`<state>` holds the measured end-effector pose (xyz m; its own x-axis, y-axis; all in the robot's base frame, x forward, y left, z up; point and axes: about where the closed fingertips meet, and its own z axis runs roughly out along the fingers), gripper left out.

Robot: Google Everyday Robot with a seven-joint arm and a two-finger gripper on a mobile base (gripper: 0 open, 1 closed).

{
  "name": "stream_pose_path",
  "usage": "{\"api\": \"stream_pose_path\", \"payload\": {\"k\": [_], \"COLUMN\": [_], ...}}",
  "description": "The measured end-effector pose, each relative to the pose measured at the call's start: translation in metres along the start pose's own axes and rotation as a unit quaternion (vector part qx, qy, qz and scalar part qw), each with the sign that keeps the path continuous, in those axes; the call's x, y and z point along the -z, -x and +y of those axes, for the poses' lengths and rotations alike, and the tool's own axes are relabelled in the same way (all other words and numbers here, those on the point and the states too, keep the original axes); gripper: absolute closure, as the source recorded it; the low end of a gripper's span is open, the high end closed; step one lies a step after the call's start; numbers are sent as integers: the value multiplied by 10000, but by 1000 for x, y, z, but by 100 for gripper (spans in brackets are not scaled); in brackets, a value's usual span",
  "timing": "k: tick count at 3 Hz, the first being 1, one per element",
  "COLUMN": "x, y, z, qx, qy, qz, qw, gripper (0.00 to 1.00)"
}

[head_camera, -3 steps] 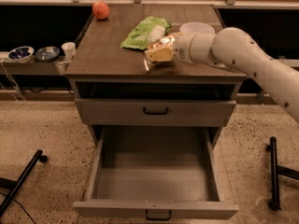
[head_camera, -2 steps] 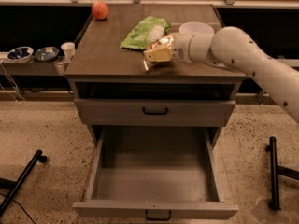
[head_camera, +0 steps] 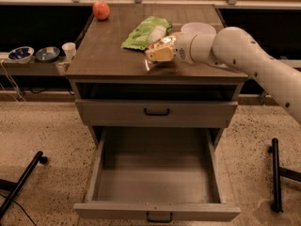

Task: Pick orange can from middle drawer and place on counter

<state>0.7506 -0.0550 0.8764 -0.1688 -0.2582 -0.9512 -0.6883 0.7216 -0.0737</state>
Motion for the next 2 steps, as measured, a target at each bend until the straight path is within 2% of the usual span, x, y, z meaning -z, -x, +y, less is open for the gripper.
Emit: {"api": "stream_pose_path", "payload": {"k": [1,2], "x": [0,0], "y": [0,0], "z": [0,0], "qx": [0,0], "qy": [1,1], "qz": [0,0], "qw": [10000,10000], "gripper": [0,0]}}
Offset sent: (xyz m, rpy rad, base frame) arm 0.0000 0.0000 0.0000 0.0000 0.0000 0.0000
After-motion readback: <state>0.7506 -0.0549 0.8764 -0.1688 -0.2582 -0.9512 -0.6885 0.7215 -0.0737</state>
